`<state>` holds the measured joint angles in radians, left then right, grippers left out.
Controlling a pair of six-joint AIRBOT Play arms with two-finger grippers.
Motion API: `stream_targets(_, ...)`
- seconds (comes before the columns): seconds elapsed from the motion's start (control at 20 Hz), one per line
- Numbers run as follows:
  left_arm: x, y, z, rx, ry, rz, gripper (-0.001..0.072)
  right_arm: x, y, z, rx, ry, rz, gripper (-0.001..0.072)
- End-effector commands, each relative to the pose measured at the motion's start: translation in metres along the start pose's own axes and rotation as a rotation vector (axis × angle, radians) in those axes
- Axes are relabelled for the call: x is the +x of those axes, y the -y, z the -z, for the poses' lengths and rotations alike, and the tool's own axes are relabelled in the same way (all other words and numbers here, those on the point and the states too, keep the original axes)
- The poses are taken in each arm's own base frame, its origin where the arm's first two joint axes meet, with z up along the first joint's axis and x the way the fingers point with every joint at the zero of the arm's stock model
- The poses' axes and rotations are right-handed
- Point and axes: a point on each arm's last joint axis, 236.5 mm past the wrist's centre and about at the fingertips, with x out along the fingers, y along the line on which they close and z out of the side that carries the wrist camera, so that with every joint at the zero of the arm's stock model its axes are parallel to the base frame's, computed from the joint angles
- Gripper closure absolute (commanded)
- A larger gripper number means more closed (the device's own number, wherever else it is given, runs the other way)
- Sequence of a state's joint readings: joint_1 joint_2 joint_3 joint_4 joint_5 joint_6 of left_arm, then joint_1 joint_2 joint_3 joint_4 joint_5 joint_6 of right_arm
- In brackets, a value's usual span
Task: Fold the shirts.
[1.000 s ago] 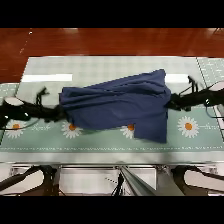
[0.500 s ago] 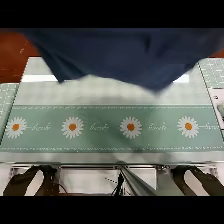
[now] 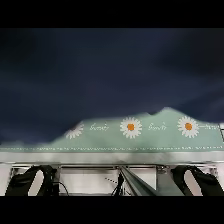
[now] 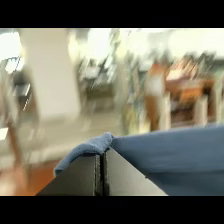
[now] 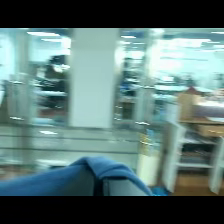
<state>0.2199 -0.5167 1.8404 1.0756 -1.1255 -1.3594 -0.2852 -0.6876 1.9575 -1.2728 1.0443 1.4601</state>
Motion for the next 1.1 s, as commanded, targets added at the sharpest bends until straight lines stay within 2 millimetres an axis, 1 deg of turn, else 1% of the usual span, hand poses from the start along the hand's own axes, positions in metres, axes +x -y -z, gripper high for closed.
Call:
stream_targets(0.0, -0.018, -0.020, 0.071, -0.068, -0.325, -0.105, 0.0690, -0.015, 0.021, 0.041, -0.024, -0.201, 0.097, 0.0686)
stream_targets(0.05, -0.018, -0.020, 0.097, -0.086, -0.435, -0.094, 0.0690, -0.013, 0.024, 0.068, -0.020, -0.315, 0.100, 0.0686)
stream_targets(0.15, -0.014, -0.022, 0.154, -0.134, -0.672, -0.068, 0.0690, -0.011, 0.027, 0.140, -0.005, -0.620, 0.081, 0.0686)
stream_targets(0.2, -0.011, -0.025, 0.181, -0.164, -0.772, -0.057, 0.0690, -0.008, 0.029, 0.168, 0.009, -0.746, 0.067, 0.0686)
stream_targets(0.25, -0.006, -0.027, 0.205, -0.195, -0.854, -0.045, 0.0690, 0.001, 0.030, 0.188, 0.023, -0.826, 0.054, 0.0686)
stream_targets(0.35, 0.012, -0.036, 0.254, -0.247, -0.968, -0.034, 0.0690, 0.031, 0.037, 0.220, 0.048, -0.915, 0.039, 0.0686)
stream_targets(0.45, 0.036, -0.047, 0.296, -0.282, -1.029, -0.028, 0.0689, 0.065, 0.047, 0.268, 0.080, -1.042, 0.031, 0.0687)
stream_targets(0.55, 0.062, -0.059, 0.341, -0.309, -1.094, -0.019, 0.0689, 0.099, 0.051, 0.323, 0.128, -1.162, -0.004, 0.0686)
stream_targets(0.7, 0.104, -0.079, 0.406, -0.365, -1.177, -0.021, 0.0688, 0.148, 0.054, 0.407, 0.221, -1.275, -0.037, 0.0686)
stream_targets(0.75, 0.122, -0.084, 0.429, -0.386, -1.191, -0.019, 0.0688, 0.161, 0.055, 0.431, 0.236, -1.295, -0.039, 0.0686)
stream_targets(0.8, 0.138, -0.085, 0.451, -0.425, -1.197, -0.009, 0.0688, 0.173, 0.050, 0.454, 0.240, -1.310, -0.052, 0.0686)
stream_targets(0.85, 0.156, -0.085, 0.474, -0.466, -1.194, 0.004, 0.0688, 0.184, 0.048, 0.473, 0.235, -1.315, -0.059, 0.0686)
stream_targets(0.9, 0.172, -0.083, 0.495, -0.514, -1.189, 0.013, 0.0688, 0.195, 0.041, 0.492, 0.235, -1.317, -0.070, 0.0686)
stream_targets(1.0, 0.198, -0.083, 0.531, -0.598, -1.163, 0.006, 0.0688, 0.221, 0.031, 0.520, 0.229, -1.277, -0.082, 0.0686)
stream_targets(1.05, 0.211, -0.085, 0.544, -0.624, -1.138, -0.010, 0.0688, 0.233, 0.028, 0.530, 0.227, -1.247, -0.081, 0.0686)
